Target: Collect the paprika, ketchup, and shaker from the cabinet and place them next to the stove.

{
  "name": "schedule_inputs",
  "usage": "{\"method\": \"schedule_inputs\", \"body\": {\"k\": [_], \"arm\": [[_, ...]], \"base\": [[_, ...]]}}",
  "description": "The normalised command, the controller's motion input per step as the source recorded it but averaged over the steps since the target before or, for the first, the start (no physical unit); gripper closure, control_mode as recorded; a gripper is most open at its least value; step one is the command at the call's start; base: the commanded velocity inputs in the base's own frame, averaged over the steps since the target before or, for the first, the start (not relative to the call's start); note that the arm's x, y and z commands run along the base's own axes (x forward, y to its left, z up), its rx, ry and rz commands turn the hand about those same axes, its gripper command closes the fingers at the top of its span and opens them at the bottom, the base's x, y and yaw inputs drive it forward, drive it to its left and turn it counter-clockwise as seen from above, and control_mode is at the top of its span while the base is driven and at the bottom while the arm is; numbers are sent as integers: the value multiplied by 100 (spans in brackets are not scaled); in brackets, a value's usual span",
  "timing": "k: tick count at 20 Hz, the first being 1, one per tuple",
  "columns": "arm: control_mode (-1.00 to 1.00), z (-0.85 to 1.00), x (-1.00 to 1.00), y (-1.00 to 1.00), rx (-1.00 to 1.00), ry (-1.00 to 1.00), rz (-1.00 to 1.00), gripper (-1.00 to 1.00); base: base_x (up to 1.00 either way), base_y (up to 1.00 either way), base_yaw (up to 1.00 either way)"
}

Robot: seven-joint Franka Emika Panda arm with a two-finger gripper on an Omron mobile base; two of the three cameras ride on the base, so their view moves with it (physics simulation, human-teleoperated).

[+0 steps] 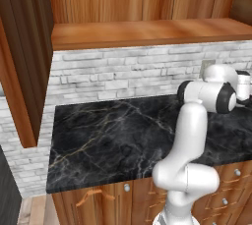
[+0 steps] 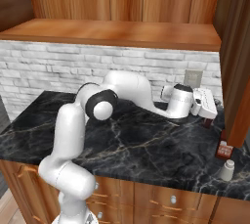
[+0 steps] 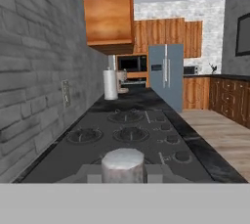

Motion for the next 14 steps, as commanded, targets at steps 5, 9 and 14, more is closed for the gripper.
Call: {"method": "schedule_inputs", "body": {"k": [5, 9, 14], "arm": [[-100, -79, -3, -1, -6, -33, 0, 100], [-100, -88, -11, -1, -16, -26, 1, 100], [-100, -72, -2, 0, -25, -6, 0, 100]], "base": [[0, 0, 0], [0, 0, 0], [0, 0, 0]]}}
